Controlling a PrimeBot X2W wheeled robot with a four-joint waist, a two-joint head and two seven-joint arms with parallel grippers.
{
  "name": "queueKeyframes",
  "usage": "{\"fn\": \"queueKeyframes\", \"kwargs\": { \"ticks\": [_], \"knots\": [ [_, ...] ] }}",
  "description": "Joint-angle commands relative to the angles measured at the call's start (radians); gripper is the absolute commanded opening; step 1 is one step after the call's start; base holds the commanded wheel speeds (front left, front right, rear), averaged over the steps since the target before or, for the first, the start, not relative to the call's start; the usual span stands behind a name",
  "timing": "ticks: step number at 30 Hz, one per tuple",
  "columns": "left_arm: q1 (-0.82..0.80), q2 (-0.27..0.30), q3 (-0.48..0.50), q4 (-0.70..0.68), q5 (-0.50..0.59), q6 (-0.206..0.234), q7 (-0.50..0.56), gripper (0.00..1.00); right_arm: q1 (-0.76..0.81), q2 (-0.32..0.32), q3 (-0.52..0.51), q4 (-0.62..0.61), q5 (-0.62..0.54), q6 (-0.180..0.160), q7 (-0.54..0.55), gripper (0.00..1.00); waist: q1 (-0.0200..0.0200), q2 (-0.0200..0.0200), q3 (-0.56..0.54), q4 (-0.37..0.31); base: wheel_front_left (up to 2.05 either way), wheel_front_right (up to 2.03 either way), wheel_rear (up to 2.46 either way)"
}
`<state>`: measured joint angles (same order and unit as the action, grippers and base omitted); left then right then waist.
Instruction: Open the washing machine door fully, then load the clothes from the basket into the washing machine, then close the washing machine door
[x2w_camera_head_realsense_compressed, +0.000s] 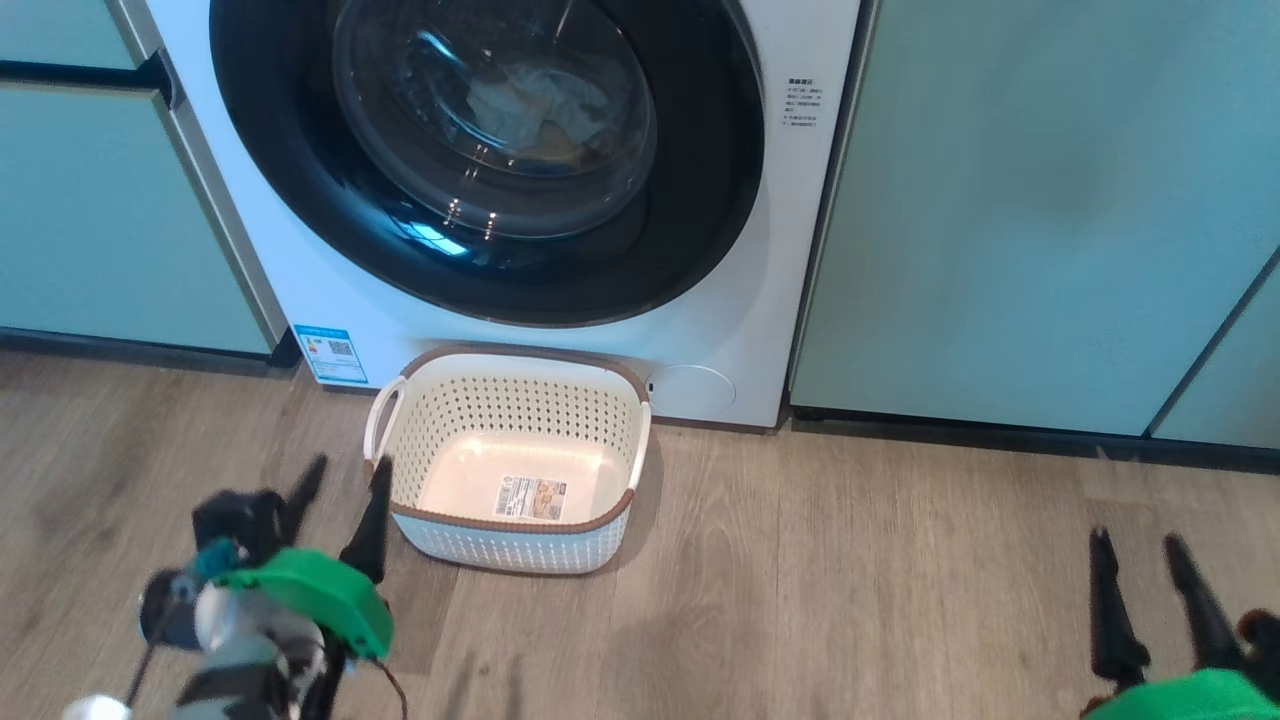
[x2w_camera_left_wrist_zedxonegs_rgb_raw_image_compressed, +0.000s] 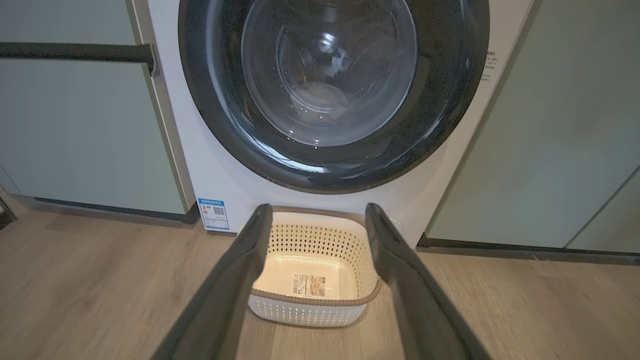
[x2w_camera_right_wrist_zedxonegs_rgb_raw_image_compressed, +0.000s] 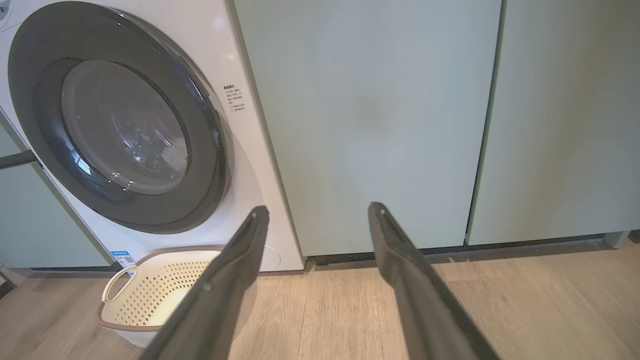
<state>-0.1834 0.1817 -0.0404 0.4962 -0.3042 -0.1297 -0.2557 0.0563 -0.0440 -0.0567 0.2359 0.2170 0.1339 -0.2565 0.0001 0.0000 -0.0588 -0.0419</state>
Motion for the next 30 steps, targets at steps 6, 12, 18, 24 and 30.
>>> {"fn": "queueKeyframes", "kwargs": {
  "ticks": [6, 12, 18, 24, 30],
  "knots": [
    [0.056, -0.034, -0.003, 0.061, -0.01, 0.0, 0.005, 0.0, 0.026, 0.007, 0.001, 0.076, 0.013, 0.0, 0.006, 0.0, 0.0001, 0.0, 0.001, 0.001, 0.0, 0.0, 0.0],
    [0.056, -0.038, 0.006, 0.047, -0.072, 0.0, 0.025, 0.0, 0.017, 0.006, -0.003, 0.073, 0.079, 0.0, 0.024, 0.0, 0.0001, 0.0, 0.004, 0.003, 0.0, 0.0, 0.0],
    [0.059, -0.043, 0.012, 0.03, -0.136, 0.0, 0.041, 0.0, 0.008, 0.005, -0.005, 0.069, 0.146, 0.0, 0.041, 0.0, 0.0001, 0.0, 0.007, 0.005, 0.0, 0.0, 0.0],
    [0.06, -0.048, 0.019, 0.015, -0.198, 0.0, 0.058, 0.0, -0.001, 0.005, -0.008, 0.066, 0.213, 0.0, 0.058, 0.0, 0.0001, 0.0, 0.01, 0.007, 0.0, 0.0, 0.0],
    [0.061, -0.052, 0.025, 0.002, -0.251, 0.0, 0.072, 0.0, -0.009, 0.004, -0.01, 0.063, 0.269, 0.0, 0.073, 0.0, 0.0001, 0.0, 0.012, 0.008, 0.0, 0.0, 0.0]
  ]
}}
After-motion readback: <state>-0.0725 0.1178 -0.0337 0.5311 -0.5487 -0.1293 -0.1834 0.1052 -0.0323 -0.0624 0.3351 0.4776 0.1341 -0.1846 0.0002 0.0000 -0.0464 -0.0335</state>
